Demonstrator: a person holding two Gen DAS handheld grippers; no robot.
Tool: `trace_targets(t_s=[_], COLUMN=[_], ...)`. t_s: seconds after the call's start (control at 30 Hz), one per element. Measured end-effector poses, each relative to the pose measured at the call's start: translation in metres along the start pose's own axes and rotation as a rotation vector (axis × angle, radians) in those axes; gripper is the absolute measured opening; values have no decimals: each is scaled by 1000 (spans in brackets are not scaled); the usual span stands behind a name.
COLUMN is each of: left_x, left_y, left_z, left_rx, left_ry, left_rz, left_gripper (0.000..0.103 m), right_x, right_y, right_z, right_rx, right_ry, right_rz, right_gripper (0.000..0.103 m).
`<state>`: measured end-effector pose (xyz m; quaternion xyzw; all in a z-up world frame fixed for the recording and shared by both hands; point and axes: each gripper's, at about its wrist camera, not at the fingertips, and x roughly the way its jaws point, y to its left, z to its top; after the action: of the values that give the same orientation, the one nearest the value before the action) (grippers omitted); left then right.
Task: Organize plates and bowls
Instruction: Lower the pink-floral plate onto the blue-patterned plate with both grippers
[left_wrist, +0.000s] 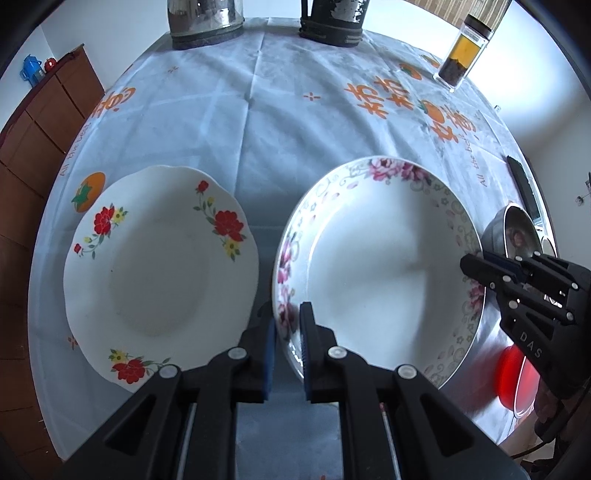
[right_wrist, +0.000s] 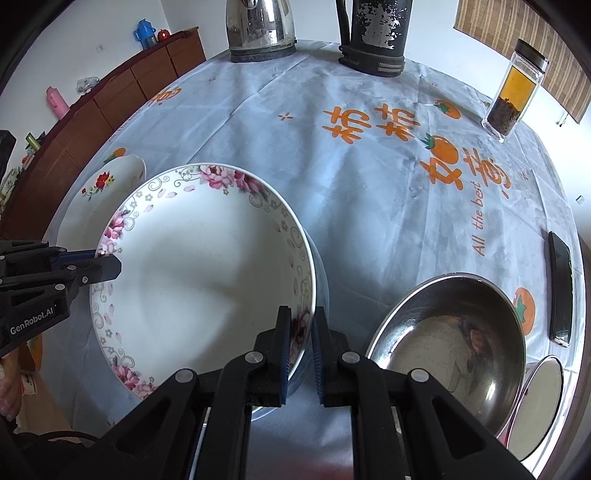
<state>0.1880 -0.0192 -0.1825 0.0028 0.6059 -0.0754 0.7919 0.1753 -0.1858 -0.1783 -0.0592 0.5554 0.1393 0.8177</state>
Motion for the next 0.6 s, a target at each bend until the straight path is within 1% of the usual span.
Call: trace_targets(t_s=[0.6], left_x=[5], left_y=[0], left_z=[-2], left_rx=[-7], left_ry=[9], left_rz=[8], left_gripper=[9], right_x=[6], right_y=[-1], right_z=[3], right_rx=[-19], right_ry=[3], right_rz=[-4], right_gripper=[12])
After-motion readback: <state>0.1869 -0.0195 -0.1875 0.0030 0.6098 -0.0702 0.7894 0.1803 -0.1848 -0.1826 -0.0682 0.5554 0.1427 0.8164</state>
